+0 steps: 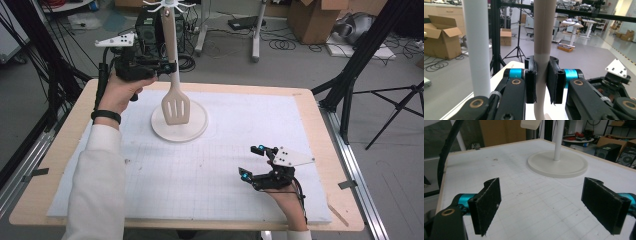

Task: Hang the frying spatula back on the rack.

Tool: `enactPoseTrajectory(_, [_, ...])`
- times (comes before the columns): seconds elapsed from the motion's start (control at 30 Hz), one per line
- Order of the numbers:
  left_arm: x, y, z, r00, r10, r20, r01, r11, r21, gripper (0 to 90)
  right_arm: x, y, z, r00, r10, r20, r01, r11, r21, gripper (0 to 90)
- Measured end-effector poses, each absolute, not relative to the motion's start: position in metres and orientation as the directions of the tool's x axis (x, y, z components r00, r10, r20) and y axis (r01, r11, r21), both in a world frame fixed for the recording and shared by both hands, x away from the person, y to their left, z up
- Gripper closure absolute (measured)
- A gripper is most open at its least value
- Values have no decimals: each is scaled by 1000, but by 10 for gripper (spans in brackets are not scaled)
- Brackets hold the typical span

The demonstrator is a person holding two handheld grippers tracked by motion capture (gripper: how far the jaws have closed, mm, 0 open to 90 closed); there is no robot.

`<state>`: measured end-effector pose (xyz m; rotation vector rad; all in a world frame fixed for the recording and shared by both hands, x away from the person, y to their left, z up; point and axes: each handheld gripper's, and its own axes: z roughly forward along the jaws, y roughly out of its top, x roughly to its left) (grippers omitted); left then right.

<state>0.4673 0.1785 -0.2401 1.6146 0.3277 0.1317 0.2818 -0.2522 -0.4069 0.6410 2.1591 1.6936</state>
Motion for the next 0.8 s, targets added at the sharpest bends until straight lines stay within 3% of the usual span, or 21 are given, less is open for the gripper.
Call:
enactPoseTrajectory(0.47, [471, 173, -245, 932, 342, -120, 139, -32, 990, 755, 281, -255, -408, -847, 531, 26, 149, 189, 971, 151])
enactPoseTrajectory(0.8, [461, 183, -250, 895, 417, -157, 184, -25, 983, 379, 280, -255, -409, -844, 536, 28, 157, 197, 968, 152])
